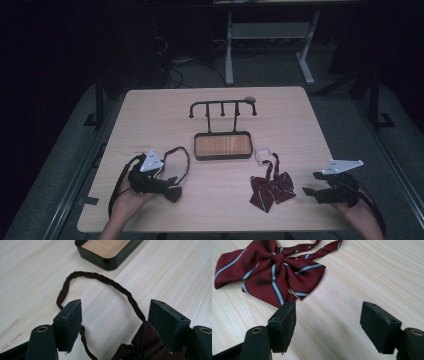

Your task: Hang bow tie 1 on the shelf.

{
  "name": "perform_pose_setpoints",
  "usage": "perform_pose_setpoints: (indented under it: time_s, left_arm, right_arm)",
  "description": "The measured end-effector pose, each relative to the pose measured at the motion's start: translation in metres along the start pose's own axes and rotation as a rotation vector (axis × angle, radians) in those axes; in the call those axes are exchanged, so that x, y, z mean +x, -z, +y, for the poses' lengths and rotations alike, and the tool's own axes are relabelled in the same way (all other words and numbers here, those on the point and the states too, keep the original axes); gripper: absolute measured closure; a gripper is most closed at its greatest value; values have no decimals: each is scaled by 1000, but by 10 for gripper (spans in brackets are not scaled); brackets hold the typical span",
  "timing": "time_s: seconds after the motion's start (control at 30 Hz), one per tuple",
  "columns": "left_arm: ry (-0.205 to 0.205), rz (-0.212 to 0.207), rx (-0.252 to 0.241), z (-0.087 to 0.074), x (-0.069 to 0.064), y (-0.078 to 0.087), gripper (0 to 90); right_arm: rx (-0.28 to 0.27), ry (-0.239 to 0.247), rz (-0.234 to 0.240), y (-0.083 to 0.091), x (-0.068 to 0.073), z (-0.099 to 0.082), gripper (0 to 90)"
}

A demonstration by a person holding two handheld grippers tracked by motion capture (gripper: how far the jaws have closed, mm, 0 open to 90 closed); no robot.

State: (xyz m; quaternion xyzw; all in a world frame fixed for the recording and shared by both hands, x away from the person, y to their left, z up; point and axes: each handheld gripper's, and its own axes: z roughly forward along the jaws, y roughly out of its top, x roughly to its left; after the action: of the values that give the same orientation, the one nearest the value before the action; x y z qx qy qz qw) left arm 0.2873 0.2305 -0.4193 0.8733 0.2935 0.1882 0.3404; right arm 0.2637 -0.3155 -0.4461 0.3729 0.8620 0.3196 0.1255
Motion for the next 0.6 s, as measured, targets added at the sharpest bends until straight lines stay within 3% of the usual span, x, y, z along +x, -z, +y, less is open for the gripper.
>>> perform_pose_setpoints:
  time_s: [0.33,0.47,0.6]
  left_arm:
    - [0,-7,9,-2,0,0,277]
    - [11,-11,14,-3,1,-3,276]
    - [2,-11,19,-2,0,-4,275]
  right_arm:
    - [20,9,31,-6,8,12,250]
    - [55,-8,80,-12,10,21,216]
    - [69,-25,99,-11,10,28,217]
